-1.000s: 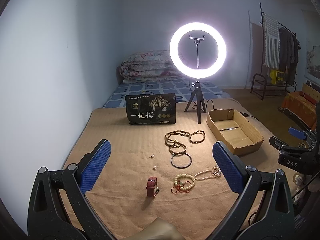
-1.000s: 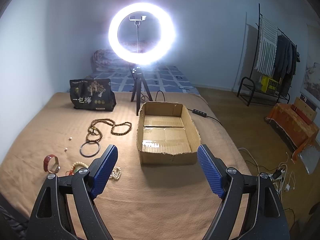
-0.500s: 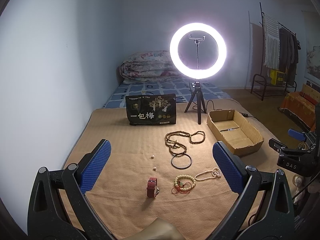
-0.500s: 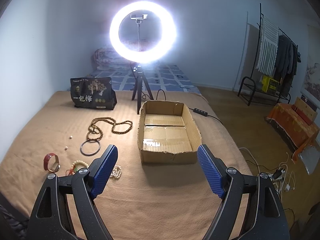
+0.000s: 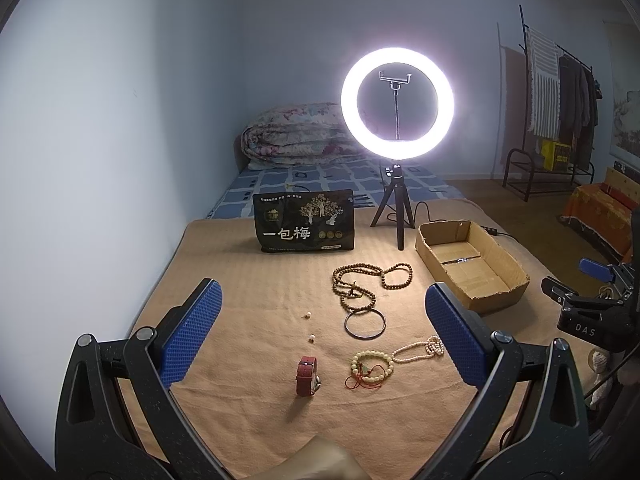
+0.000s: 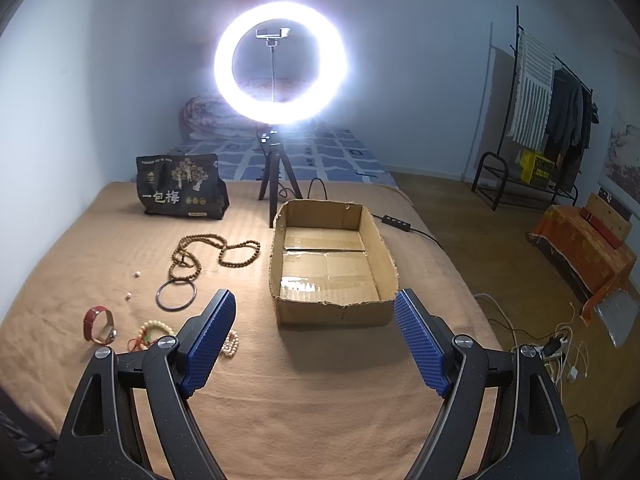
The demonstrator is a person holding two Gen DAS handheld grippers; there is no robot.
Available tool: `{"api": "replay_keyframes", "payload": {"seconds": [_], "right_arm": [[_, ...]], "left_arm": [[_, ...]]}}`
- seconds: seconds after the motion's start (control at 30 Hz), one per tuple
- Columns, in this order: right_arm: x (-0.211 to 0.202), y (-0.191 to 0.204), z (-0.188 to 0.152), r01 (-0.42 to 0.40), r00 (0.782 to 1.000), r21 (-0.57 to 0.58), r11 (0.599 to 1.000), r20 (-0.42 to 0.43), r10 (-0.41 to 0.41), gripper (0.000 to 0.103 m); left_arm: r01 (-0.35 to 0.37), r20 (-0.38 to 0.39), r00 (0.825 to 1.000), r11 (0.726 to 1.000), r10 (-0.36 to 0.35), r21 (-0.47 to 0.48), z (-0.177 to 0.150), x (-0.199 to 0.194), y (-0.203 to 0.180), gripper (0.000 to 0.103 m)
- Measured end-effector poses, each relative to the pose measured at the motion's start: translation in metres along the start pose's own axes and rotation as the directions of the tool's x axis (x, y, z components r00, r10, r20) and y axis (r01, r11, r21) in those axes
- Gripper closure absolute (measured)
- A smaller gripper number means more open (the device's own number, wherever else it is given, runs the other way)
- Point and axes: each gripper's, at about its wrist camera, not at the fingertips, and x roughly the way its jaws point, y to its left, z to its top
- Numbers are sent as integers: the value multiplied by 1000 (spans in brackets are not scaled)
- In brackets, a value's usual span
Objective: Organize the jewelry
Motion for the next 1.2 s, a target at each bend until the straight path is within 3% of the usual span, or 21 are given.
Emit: {"api": "replay_keyframes", "payload": {"seconds": [0.73, 1.2], "right_arm": [[2, -3, -1, 0, 1000, 7, 1000, -12, 1, 21], [14, 2, 1, -2, 1000, -11, 1000, -26, 2, 21]], "left_arm": [[-11, 4, 1000, 1000, 11, -3, -3, 0, 8, 0], [-38, -37, 999, 999, 37, -15, -15, 20, 22, 0]]}}
